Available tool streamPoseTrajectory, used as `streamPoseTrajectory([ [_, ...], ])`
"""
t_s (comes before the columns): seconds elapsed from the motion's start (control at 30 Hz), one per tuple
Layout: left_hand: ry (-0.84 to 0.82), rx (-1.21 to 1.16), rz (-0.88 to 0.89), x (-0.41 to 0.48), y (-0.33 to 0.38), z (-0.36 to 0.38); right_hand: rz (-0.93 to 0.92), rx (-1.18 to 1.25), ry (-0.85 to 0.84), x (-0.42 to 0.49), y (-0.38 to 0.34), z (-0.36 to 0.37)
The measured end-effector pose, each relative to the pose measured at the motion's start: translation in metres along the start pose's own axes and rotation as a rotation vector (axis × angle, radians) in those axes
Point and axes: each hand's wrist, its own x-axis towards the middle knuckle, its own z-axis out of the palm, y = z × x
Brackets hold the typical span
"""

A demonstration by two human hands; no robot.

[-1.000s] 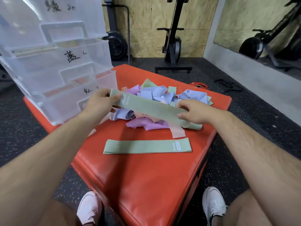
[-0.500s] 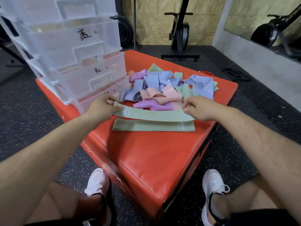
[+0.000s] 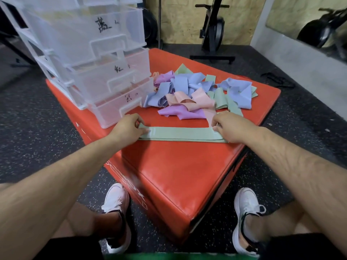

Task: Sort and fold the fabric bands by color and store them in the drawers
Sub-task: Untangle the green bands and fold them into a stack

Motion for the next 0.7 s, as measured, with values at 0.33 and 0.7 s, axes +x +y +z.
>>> streamPoseTrajectory([
  [0.33, -0.159, 0.24, 0.39, -0.019, 0.024, 0.01, -0.194, -0.07, -0.085, -0.014, -0.004, -0.012],
  [0.7, -0.286, 0.33, 0.365, -0.004, 0.058, 0.026, -0.195, -0.044, -0.128, -0.014, -0.007, -0.007],
])
